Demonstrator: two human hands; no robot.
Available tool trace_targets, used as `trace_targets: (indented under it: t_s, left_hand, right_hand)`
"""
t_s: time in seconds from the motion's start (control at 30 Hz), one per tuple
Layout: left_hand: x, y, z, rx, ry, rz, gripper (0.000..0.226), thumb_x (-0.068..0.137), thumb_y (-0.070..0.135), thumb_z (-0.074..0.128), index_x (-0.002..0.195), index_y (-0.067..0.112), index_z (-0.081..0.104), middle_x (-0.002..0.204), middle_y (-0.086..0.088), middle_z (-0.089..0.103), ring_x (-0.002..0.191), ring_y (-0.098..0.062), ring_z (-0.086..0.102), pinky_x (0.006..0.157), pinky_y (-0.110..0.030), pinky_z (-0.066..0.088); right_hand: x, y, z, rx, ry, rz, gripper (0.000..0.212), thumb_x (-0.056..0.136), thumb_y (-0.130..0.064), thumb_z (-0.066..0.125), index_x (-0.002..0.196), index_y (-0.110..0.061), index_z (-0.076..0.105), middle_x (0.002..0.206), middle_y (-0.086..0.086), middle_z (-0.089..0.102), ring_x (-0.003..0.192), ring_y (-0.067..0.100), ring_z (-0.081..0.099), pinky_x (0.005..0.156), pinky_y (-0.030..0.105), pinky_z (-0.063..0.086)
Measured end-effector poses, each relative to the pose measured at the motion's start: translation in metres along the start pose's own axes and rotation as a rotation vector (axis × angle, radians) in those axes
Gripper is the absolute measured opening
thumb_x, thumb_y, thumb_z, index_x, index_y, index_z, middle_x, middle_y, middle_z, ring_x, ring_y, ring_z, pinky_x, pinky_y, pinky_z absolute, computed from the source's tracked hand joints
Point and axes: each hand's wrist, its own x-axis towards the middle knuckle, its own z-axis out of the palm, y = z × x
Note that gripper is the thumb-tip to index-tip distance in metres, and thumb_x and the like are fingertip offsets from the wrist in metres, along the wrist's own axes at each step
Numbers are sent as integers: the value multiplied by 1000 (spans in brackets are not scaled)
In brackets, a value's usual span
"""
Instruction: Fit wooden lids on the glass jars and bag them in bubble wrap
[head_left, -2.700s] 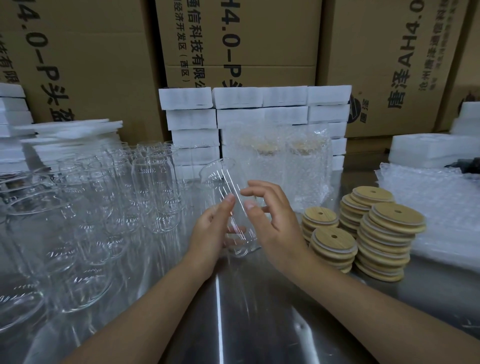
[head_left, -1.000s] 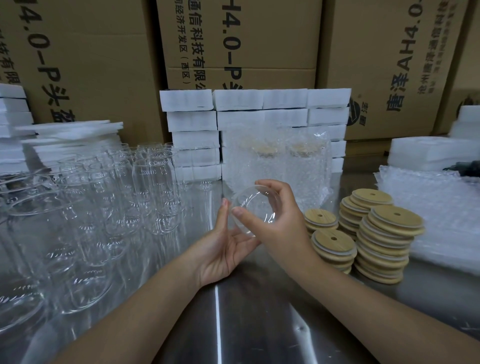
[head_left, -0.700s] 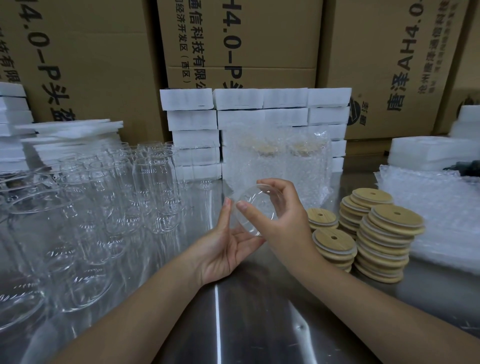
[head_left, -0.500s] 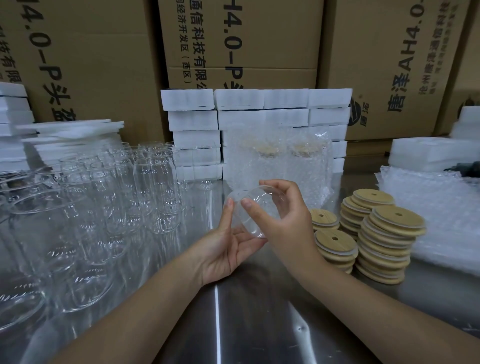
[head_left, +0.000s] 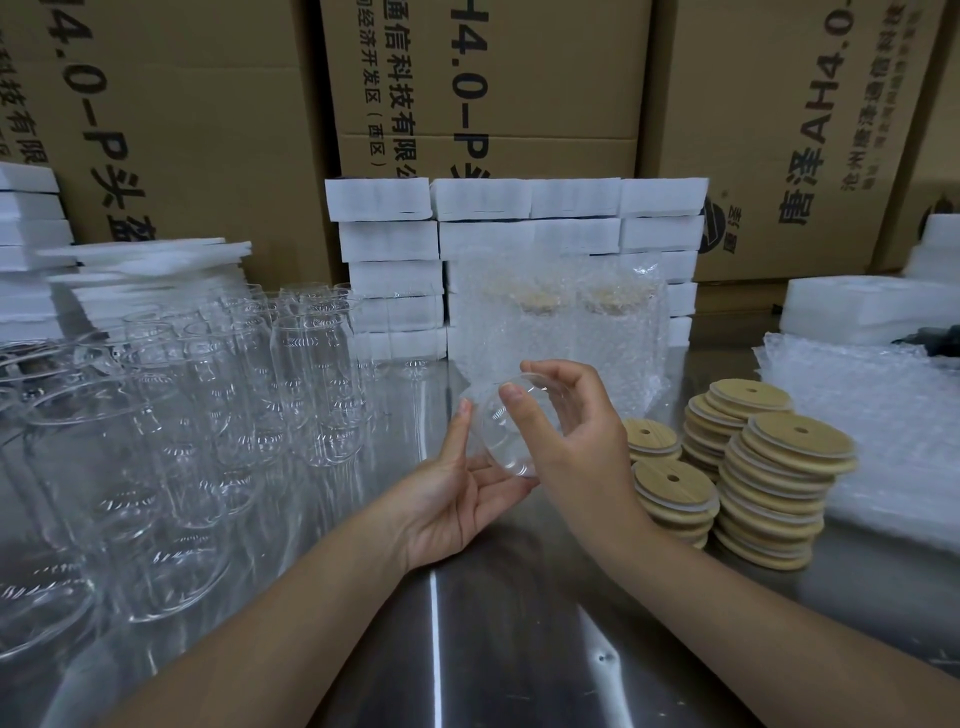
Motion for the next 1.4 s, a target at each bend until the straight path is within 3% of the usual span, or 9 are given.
trace_targets:
  t_s: [0.2,0.63,0.8,1.0,1.1,1.17,1.23,1.33,1.4]
  left_hand:
    - [-1,-1,2,33,31,3,85,72,62,47,118,-9,57,117,-25,66,93,-21,72,76,-22,59]
    - [3,-1,0,87,78,22,86,76,65,44,125,-5,55,122,-24,64,101,-22,69,88,-25,55]
    - [5,-2,-2,77,94,25,84,72,65,48,120,-4,57,116,-24,67,94,-23,72,76,-24,59]
    - [7,-2,-4,100,122,23,84,70,67,48,119,0,58,114,-24,68,96,-25,72,75,-25,60]
    - [8,-5,-3,106,142,67,81,77,69,40,127,7,56,118,-21,67,95,-25,71,78,-27,60]
    - [9,-6,-2,99,158,123,72,89,66,31,133,14,53,115,-18,69,88,-25,72,71,-28,60]
    - [9,-6,-1,45,183,151,64,96,61,28,140,18,46,114,-19,69,84,-29,71,65,-34,61]
    - [6,-5,3,3,223,145,63,94,66,32,148,34,29,126,-20,60,99,-35,65,55,-33,56]
    - [4,-4,6,58,227,141,72,83,73,41,146,40,29,126,-15,60,107,-32,64,61,-34,53]
  right_hand:
    - [0,-1,1,-9,7,-14,39,72,-47,66,102,-22,60,109,-8,66,109,2,59,100,29,47]
    - [1,0,0,-37,-6,-50,22,87,-40,53,102,-24,60,105,-11,66,104,-3,59,92,17,44]
    - [1,1,0,-57,-11,-52,14,99,-23,45,103,-22,59,103,-12,65,100,-7,58,85,7,40]
    - [-1,0,0,-75,12,-71,20,103,-18,34,110,-24,52,110,-8,65,104,-2,59,90,12,41]
    - [0,-1,-1,-22,7,-27,22,103,-15,34,113,-31,46,114,-7,66,90,2,61,85,8,42]
    - [1,-2,-1,38,-9,40,24,102,-12,37,110,-29,52,115,-8,64,95,-5,62,89,11,44]
    - [2,-2,-1,77,-26,118,21,101,-12,40,106,-23,58,114,-9,61,86,-12,62,77,8,47]
    - [4,2,0,59,-64,203,19,100,-19,43,108,-25,59,101,-18,59,78,-16,59,68,7,45]
    - [3,4,1,15,-118,222,19,101,-22,43,112,-29,56,100,-20,57,75,-21,56,67,1,43]
